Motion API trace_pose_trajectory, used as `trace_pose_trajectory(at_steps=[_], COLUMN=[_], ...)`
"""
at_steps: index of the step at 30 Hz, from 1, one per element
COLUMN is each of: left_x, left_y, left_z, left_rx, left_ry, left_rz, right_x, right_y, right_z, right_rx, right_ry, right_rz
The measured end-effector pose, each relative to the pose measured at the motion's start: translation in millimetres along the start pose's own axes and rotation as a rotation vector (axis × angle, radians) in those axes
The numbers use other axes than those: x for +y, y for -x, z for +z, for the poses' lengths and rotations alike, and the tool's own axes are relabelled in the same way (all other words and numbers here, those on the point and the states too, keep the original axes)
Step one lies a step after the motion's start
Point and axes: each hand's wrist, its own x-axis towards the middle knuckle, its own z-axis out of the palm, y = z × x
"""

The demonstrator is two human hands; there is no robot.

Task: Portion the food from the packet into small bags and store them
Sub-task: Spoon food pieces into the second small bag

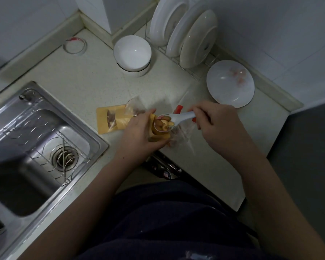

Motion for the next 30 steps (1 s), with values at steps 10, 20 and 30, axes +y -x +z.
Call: trace_pose_trajectory(at_steps=[10, 20, 30], left_x=[-4, -12, -14], left_y=[1, 4, 7], left_z=[2, 3, 5], left_rx=[-0.013, -0.015, -0.033], left_ry=[0.042, 0.073, 0.066], left_rz=[-0.033, -0.112, -0.15], right_x=[-10, 14, 17], right_y=[4, -3, -35], right_z=[-19, -36, 21], right_rx=[0.104, 0.105, -0.504], right_ry=[0.228, 0.359, 0.755], right_rz=[-0.229, -0.058, -0.215])
